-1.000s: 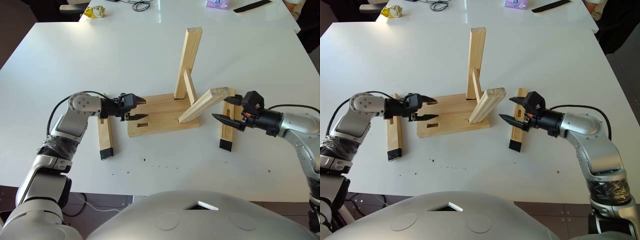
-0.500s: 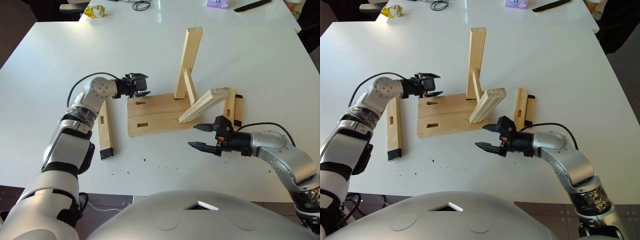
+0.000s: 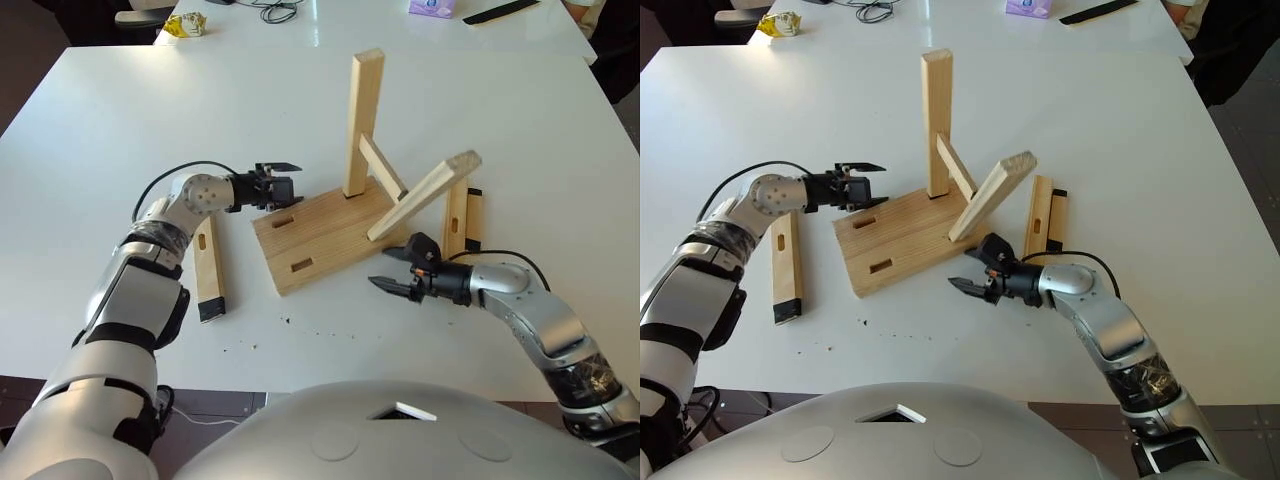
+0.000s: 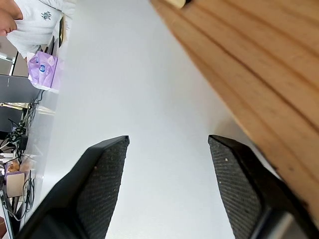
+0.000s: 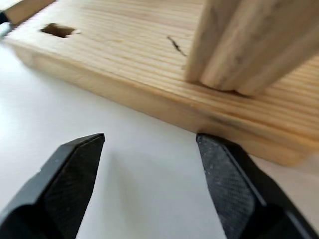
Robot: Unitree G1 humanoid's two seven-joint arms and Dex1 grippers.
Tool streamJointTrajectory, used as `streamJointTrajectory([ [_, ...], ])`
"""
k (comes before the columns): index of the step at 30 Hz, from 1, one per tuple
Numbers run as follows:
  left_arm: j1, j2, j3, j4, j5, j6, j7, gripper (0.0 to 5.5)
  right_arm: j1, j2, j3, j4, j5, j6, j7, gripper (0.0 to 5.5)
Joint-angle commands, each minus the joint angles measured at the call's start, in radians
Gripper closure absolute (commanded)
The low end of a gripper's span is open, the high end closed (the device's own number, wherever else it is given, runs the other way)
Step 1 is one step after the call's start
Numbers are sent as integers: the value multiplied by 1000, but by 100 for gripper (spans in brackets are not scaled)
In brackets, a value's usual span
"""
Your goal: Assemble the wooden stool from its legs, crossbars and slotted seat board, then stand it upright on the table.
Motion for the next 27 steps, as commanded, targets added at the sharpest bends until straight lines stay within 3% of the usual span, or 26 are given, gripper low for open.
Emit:
streamJointTrajectory([
  [1, 154, 54, -22, -117, -15, 4, -106, 252, -15, 15, -25, 26, -25, -19, -27, 206],
  [14, 445, 146, 38, -774, -200, 325, -195, 252, -80, 76, -29, 98, -92, -70, -55, 206],
  [27, 457, 147, 90, -818, -188, 408, -181, 252, -140, 142, -28, 157, -136, -100, -74, 206],
])
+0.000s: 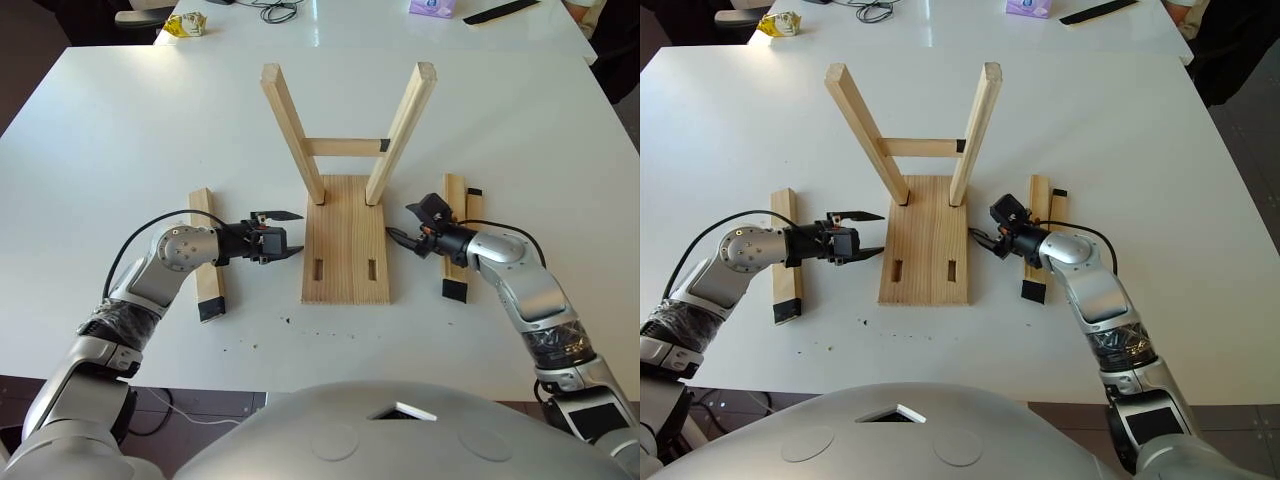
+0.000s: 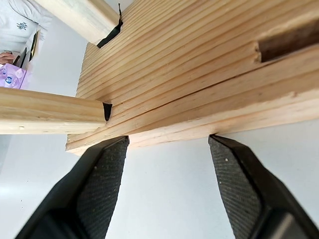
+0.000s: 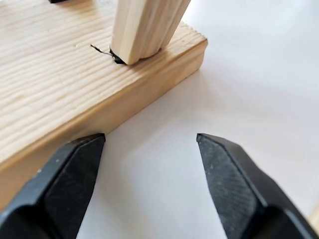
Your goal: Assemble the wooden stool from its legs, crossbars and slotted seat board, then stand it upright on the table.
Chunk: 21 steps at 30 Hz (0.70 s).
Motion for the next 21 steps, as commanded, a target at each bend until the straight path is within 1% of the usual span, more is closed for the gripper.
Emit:
streamJointTrajectory([
  [1, -43, -23, 8, 44, 14, 16, 1, 252, -9, 28, 22, -17, 7, -28, 21, 206],
  [7, -65, -18, 41, 25, -25, 56, -28, 252, -10, 33, 24, -28, 4, -27, 22, 206],
  [11, -21, 4, 68, -62, -83, 117, -76, 252, 3, -11, -38, -104, 29, 19, 23, 206],
  [14, 45, 39, 91, -151, -114, 157, -100, 252, 35, -71, -125, -231, 71, 110, 32, 206],
  [18, 103, 57, 152, -213, -130, 211, -71, 252, 55, -122, -331, -415, 194, 308, 20, 206],
  [21, 151, 44, 247, -280, -185, 312, -14, 252, 36, -146, -480, -466, 233, 461, -39, 206],
])
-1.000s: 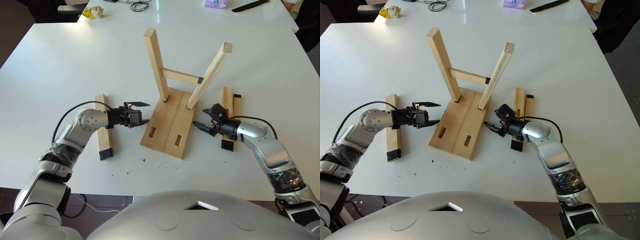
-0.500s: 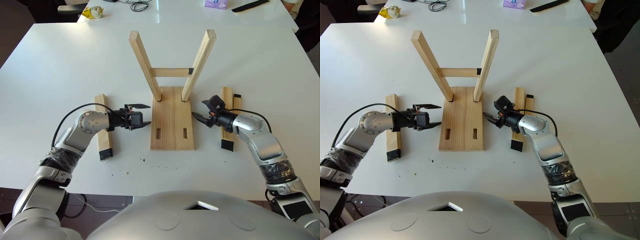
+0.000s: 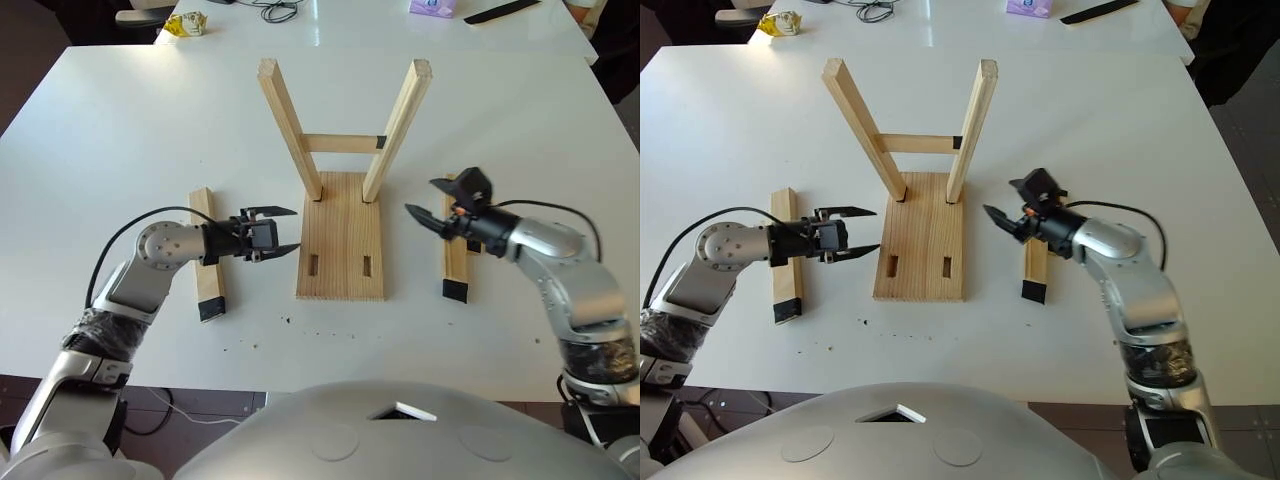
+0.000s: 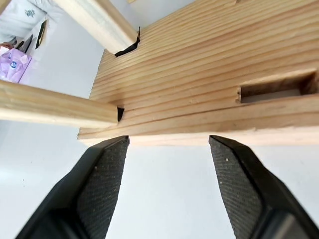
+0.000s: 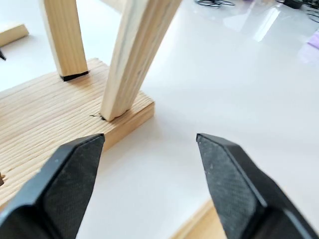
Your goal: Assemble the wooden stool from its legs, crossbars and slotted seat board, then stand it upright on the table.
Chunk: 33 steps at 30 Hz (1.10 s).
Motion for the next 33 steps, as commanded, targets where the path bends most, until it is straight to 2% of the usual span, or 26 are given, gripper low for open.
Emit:
streamJointTrajectory([
  [1, 62, -10, 137, -103, -88, 146, 88, 252, -15, -40, -175, -66, 29, 208, -92, 206],
  [4, 96, -39, 217, -176, -135, 259, 163, 252, -2, -71, -167, -13, -31, 279, -171, 206],
  [6, 94, -67, 244, -194, -143, 311, 215, 252, 10, -44, -144, 66, -71, 308, -235, 206],
  [14, 90, -149, 211, -268, -103, 412, 326, 252, -75, 139, -155, 262, -91, 345, -388, 206],
  [22, 127, -177, 188, -297, -73, 426, 360, 252, -84, 179, -163, 228, -77, 383, -412, 206],
  [33, 132, -190, 159, -317, -47, 431, 357, 252, -17, 220, -58, 153, -110, 388, -456, 206],
])
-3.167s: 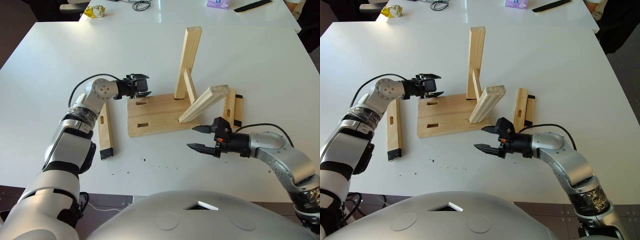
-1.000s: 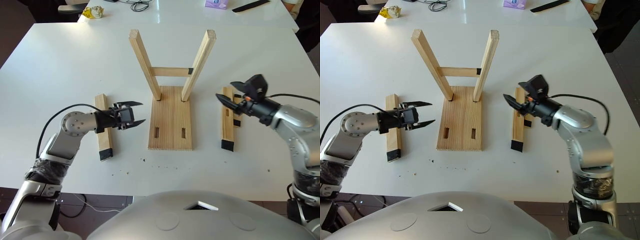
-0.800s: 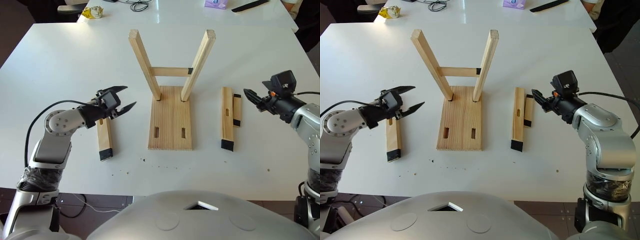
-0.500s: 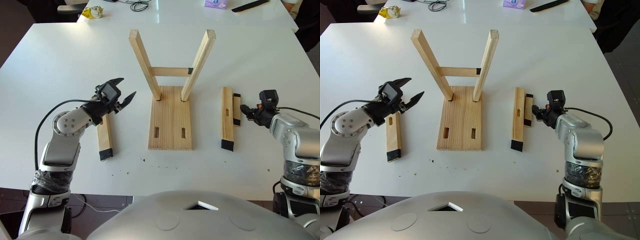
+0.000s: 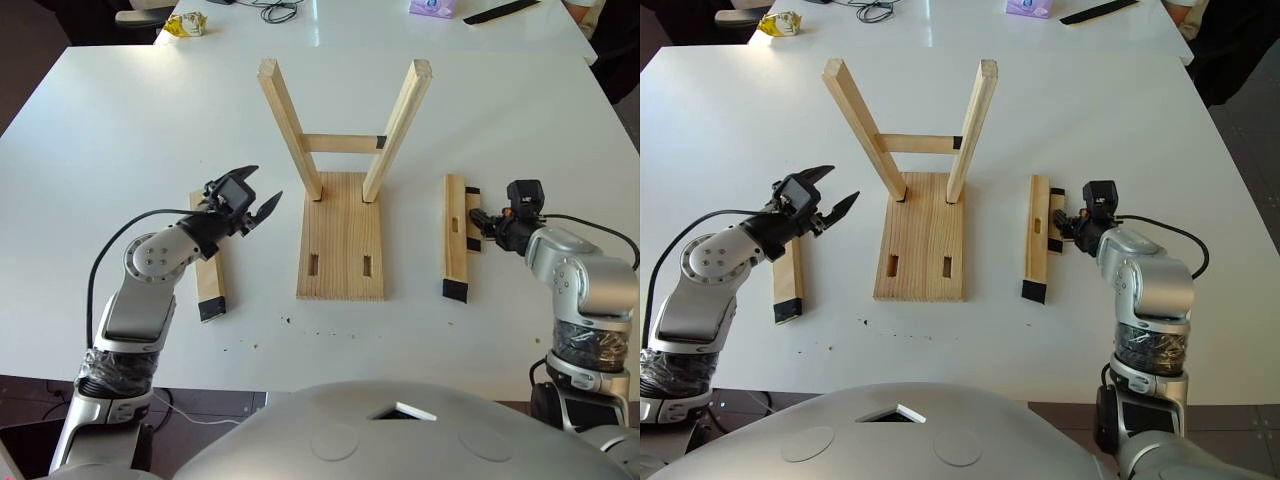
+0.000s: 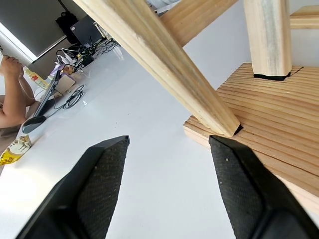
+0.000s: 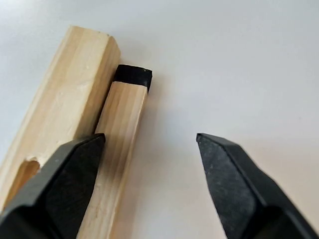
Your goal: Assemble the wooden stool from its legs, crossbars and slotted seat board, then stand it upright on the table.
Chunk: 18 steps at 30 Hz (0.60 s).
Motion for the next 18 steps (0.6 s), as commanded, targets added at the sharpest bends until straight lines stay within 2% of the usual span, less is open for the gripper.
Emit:
streamJointTrajectory([
  [1, 6, 5, -18, -19, 23, 8, -2, 252, 35, 18, 48, -39, -17, 19, -22, 206],
  [18, 28, -5, -29, -36, 48, 15, 4, 252, 79, -29, 137, -25, -65, -10, -5, 206],
])
